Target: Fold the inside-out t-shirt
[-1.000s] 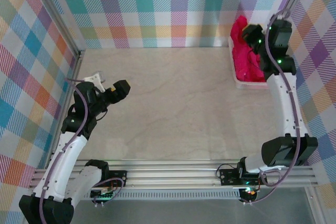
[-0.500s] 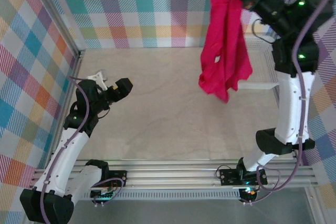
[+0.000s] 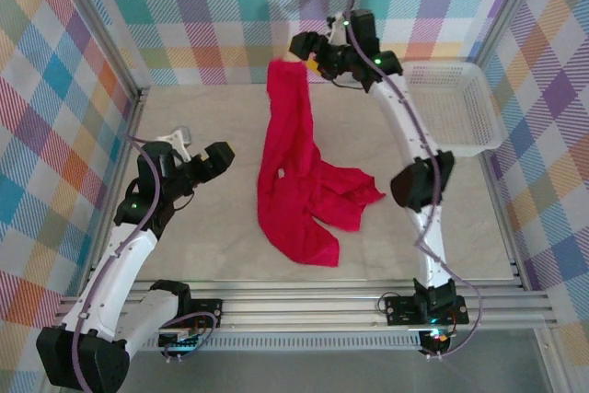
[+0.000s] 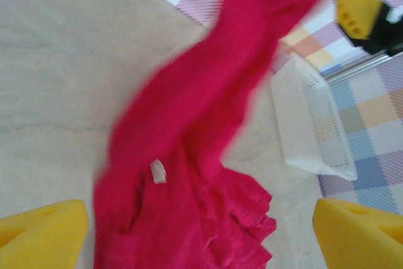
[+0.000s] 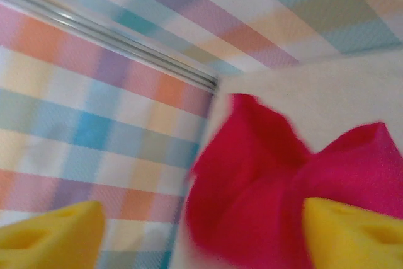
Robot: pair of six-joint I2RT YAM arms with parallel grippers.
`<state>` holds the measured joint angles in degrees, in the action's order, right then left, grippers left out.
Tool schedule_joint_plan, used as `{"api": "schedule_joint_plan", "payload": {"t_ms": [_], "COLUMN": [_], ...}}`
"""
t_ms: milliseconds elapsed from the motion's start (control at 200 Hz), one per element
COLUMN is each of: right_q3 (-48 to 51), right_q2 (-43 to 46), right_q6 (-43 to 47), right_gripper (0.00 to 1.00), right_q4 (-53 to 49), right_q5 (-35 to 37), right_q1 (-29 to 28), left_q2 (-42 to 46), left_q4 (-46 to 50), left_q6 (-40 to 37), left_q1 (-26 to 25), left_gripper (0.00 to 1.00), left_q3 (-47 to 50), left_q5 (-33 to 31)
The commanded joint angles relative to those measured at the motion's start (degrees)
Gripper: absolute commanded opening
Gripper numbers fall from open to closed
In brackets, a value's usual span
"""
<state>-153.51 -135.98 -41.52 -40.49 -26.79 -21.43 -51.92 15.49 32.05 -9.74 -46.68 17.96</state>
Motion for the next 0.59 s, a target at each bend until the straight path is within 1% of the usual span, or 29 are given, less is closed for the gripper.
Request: {"api": "schedule_joint_plan", "payload": {"t_ms": [0,35,75,140,195,260,265,290,300,305,335,390,400,490,545,590], "right_q3": [-9.90,-8.70,-5.10,6.41,20.50,38.84,38.84,45.13,45.62,47.75,52.28,57.78,58.80,63.64,65.32,66.02], "right_q2": [-1.54,-0.55,1.78,7.96,15.24,24.71,24.71,28.17,28.68,29.68,32.17,34.87,35.33,36.72,36.38,35.41], "right_q6": [4.86,7.47,10.50,14.70,16.85,17.77,17.77,17.86,17.91,17.95,18.05,17.43,17.17,16.38,15.51,14.43], "right_gripper": [0.89,0.92,0.93,0.93,0.93,0.91,0.91,0.89,0.89,0.88,0.87,0.82,0.79,0.74,0.73,0.72], "right_q4": [-19.29,-21.68,-23.57,-23.11,-18.58,-9.52,-9.52,-6.38,-5.88,-5.01,-2.95,-1.03,-0.71,1.28,3.05,4.63], "right_q5": [1.41,2.75,4.65,6.93,8.75,10.22,10.22,10.84,10.86,10.87,10.67,10.34,10.43,12.39,14.40,15.60], "right_q1": [1.29,1.41,1.40,1.34,1.39,1.40,1.40,1.41,1.40,1.39,1.31,0.97,0.65,-3.39,-6.81,-9.48], "left_q2": [-0.41,-0.54,-0.59,-1.02,-1.83,-3.29,-3.46,-4.10,-4.34,-4.47,-5.04,-5.36,-5.27,-3.22,-1.81,-1.06], "left_q4": [5.10,5.78,6.75,7.17,6.48,5.01,4.87,4.51,4.48,4.51,5.09,7.28,7.76,9.93,10.79,11.29], "left_q6": [-2.04,-2.04,-1.77,-0.61,0.54,1.58,1.59,1.59,1.54,1.53,1.59,2.85,3.15,5.50,7.21,8.37], "left_q1": [-0.93,-1.32,-1.94,-3.48,-5.05,-7.31,-7.45,-8.06,-8.53,-8.67,-9.34,-9.59,-9.53,-9.30,-8.39,-6.75], "left_gripper": [0.90,0.89,0.88,0.85,0.84,0.82,0.82,0.81,0.81,0.80,0.79,0.75,0.75,0.75,0.75,0.76], "left_q3": [0.99,1.53,2.37,4.23,5.98,8.09,8.27,8.84,9.00,9.12,9.40,9.59,9.59,10.09,10.41,10.70], "left_q5": [0.33,0.58,0.15,-0.70,-1.60,-2.52,-2.55,-2.77,-2.93,-2.97,-4.34,-7.65,-8.61,-14.53,-16.52,-16.41]}}
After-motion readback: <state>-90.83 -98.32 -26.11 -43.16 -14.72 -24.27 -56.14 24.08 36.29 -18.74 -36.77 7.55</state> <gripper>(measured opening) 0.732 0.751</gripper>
